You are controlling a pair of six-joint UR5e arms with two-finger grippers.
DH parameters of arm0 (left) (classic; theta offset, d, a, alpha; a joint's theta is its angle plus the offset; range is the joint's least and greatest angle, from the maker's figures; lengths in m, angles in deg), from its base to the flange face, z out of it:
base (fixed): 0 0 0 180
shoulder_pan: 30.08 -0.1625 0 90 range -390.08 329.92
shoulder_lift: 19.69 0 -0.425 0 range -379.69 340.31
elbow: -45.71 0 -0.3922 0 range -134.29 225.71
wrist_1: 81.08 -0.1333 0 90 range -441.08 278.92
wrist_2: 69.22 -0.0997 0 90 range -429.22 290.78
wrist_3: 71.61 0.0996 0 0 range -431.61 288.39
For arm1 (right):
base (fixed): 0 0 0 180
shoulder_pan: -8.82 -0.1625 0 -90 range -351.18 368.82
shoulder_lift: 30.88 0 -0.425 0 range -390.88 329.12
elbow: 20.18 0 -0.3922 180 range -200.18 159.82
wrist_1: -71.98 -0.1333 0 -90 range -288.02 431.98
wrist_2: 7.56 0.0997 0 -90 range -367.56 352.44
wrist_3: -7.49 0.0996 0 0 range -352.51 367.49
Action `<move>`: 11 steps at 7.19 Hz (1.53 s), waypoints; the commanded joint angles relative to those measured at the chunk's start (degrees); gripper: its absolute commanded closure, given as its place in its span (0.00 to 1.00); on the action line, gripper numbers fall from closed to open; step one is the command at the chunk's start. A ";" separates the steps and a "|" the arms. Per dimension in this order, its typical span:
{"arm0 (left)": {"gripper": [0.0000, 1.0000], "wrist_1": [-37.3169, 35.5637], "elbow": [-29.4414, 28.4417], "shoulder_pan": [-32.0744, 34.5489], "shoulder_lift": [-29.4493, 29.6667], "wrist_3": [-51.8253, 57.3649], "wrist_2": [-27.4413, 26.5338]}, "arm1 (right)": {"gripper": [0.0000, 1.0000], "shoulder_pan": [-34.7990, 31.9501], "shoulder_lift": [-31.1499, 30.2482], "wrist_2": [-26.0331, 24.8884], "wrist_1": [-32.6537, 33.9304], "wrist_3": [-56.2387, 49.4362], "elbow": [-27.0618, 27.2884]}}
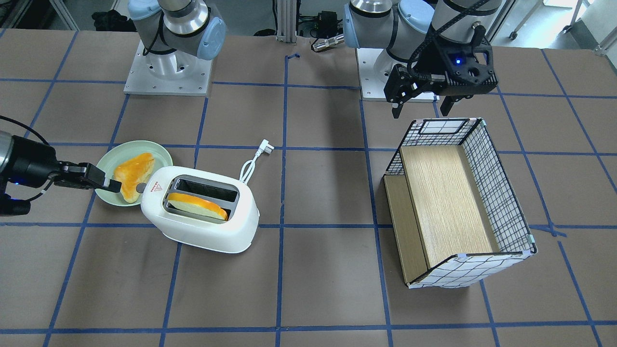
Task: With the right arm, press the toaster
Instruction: 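Move the right gripper down toward the toaster's side lever, then press the toaster lever down with the right gripper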
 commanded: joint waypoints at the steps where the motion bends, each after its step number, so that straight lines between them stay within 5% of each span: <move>1: 0.00 0.00 0.00 0.00 -0.01 0.00 0.00 | 1.00 0.00 1.88 5.25 0.50 -0.55 0.87; 6: 0.00 0.00 0.00 0.00 -0.01 0.00 0.00 | 1.00 0.00 1.89 5.47 3.39 -0.99 7.45; 11: 0.00 0.00 0.00 0.00 -0.01 0.00 0.00 | 1.00 0.00 0.65 3.36 3.31 0.06 4.92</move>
